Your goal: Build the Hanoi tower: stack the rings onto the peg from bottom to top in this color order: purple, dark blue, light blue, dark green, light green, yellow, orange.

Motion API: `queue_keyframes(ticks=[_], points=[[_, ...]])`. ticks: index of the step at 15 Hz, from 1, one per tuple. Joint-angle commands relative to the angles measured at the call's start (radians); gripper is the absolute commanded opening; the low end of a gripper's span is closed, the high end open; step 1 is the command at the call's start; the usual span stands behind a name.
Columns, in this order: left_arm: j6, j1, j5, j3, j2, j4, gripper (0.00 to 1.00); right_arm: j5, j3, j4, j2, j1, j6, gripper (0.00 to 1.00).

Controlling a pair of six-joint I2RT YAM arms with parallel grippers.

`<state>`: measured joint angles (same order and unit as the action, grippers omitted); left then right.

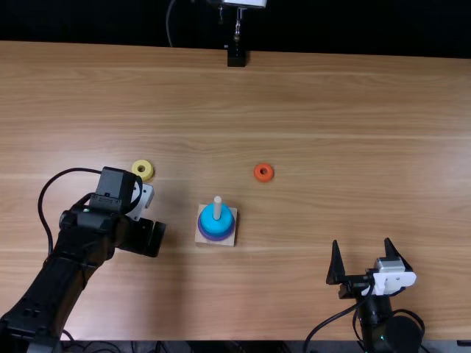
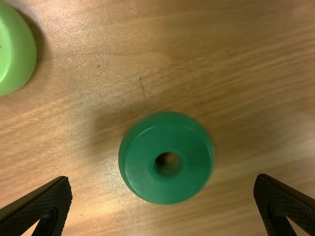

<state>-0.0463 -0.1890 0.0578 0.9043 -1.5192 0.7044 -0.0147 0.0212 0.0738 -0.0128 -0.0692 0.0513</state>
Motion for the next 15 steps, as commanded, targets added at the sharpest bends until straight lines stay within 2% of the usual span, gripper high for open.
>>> queue_keyframes(ticks=[1, 15], points=[[-0.002, -0.001, -0.006, 0.038, -0.021, 0.001, 1.00, 0.004, -0.012, 0.017, 0.013, 0.014, -0.003, 1.00], [-0.005, -0.018, -0.012, 0.031, -0.104, -0.058, 1.00, 0.004, -0.012, 0.017, 0.013, 0.014, -0.003, 1.00]])
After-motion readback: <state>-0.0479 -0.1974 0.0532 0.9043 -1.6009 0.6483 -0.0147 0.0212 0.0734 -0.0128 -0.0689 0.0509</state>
